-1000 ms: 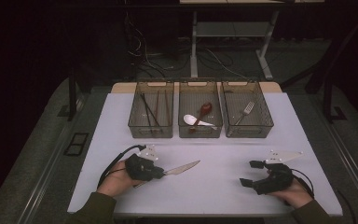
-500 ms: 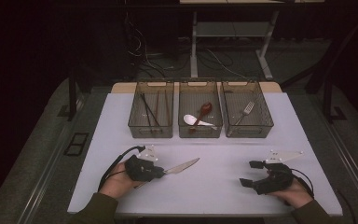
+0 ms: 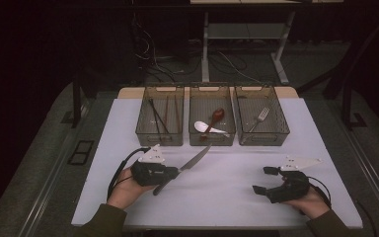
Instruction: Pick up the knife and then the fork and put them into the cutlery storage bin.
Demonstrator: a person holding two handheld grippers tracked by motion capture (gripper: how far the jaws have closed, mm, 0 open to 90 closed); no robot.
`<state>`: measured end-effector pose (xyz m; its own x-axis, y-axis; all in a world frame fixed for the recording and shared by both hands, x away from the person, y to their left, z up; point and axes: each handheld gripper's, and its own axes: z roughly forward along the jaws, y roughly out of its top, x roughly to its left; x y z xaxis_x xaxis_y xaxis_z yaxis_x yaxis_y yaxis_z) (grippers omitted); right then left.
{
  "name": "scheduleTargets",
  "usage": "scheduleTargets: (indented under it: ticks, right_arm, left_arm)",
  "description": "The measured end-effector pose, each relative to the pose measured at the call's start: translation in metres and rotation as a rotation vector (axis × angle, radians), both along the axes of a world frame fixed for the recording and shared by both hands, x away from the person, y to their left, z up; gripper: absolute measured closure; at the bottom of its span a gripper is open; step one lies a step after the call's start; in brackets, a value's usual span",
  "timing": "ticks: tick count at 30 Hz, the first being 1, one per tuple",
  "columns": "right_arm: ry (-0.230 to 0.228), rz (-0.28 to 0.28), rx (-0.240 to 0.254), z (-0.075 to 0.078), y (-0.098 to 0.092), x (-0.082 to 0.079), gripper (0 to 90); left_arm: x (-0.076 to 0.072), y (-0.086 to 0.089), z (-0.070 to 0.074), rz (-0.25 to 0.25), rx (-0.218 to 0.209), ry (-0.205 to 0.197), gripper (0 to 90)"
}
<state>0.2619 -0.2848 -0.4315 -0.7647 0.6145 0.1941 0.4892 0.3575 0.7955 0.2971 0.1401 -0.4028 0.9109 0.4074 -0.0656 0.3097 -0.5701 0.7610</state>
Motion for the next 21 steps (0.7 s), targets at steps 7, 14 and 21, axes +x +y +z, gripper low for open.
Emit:
scheduleTargets:
  ticks: [7, 14, 21]
  right_arm:
    - [-0.041, -0.004, 0.019, 0.015, 0.011, 0.008, 14.7]
    - [-0.064, -0.035, 0.052, 0.029, 0.020, 0.016, 15.7]
    - [-0.073, -0.031, 0.102, 0.043, 0.031, 0.027, 23.2]
  left_arm:
    - [0.000, -0.013, 0.012, 0.032, -0.032, -0.038, 79.6]
    - [0.006, -0.025, 0.017, 0.087, -0.064, -0.066, 79.6]
    - [0.012, -0.046, 0.018, 0.105, -0.079, -0.087, 79.6]
